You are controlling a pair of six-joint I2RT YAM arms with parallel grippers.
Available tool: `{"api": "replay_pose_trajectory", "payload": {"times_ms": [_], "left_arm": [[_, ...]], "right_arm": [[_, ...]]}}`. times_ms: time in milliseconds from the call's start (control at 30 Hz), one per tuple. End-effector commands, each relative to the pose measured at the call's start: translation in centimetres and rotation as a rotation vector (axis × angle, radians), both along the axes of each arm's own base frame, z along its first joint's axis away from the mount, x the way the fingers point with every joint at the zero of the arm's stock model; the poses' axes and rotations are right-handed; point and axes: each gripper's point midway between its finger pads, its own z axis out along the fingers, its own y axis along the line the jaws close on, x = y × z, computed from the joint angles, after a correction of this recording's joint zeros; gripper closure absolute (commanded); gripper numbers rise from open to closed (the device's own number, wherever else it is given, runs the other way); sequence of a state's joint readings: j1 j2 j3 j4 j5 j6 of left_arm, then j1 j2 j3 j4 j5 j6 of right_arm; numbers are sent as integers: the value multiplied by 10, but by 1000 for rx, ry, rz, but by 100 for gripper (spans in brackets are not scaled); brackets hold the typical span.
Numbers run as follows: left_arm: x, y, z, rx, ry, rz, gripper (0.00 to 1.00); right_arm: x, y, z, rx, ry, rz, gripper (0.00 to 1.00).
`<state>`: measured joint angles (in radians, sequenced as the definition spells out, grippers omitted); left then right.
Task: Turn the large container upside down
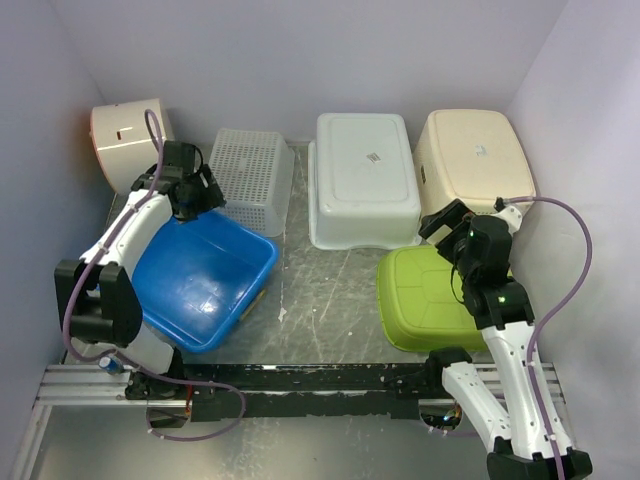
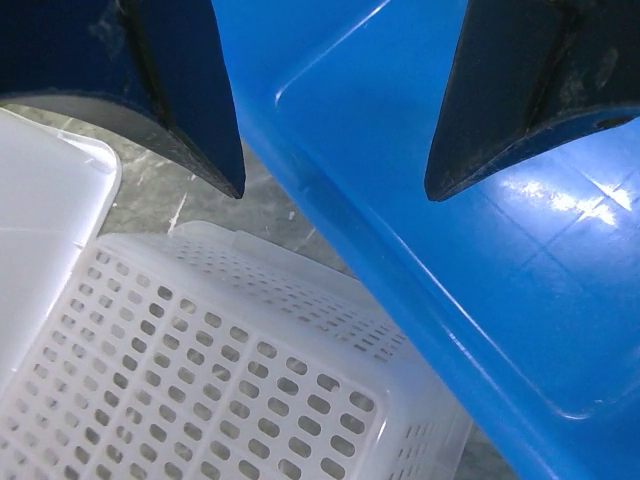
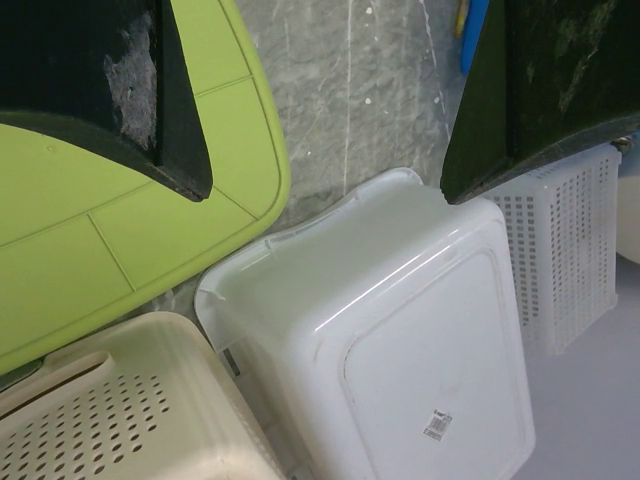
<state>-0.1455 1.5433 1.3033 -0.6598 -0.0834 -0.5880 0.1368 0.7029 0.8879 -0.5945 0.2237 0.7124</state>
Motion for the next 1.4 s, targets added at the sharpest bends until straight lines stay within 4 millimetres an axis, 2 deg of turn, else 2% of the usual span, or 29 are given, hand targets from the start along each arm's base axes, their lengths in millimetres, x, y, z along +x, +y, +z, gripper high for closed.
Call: {"api": "replay_pose_trajectory", "payload": {"times_ms": [0,133,200,267,333,433,467,533,667,800,867,900,933,1033,1100,1133,1200,1367], "left_arm": [[17,2,-6,-7,-40,28,17],[15,2,-32,-11,0,32,26],[12,2,-38,-12,21,35,35],[10,3,-36,-11,22,38,45],[9,6,-23,-1,-3,46,55],[2,15,6,29,-54,73,68],[-3,19,15,42,-67,79,76],[-10,25,29,61,-101,91,83],[-33,33,52,75,-122,116,92],[-54,34,76,50,-165,125,93],[-60,31,89,26,-210,117,89],[-61,31,93,18,-229,116,82],[-61,30,95,13,-242,113,72],[-53,32,89,14,-239,149,29],[-44,36,78,20,-215,191,13],[-39,37,68,19,-199,216,8],[-29,41,50,25,-159,278,6],[-14,45,9,37,-32,394,11]], "right_arm": [[2,3,-5,-8,-2,19,0],[5,6,-10,-3,14,36,0],[6,7,-12,-6,22,40,0],[6,6,-12,-10,23,39,0],[7,6,-12,-15,23,38,0],[7,6,-14,-18,25,38,0],[7,6,-16,-18,28,41,0],[9,8,-20,-14,34,48,0],[12,13,-26,0,50,67,0],[16,17,-32,9,68,83,0],[18,19,-34,14,71,91,0],[19,20,-35,18,72,95,0],[20,22,-36,23,73,101,0],[22,27,-39,41,81,121,0],[22,29,-40,50,90,131,0],[22,30,-40,53,96,132,0],[21,30,-42,53,104,134,0],[16,26,-40,44,96,120,0]]}}
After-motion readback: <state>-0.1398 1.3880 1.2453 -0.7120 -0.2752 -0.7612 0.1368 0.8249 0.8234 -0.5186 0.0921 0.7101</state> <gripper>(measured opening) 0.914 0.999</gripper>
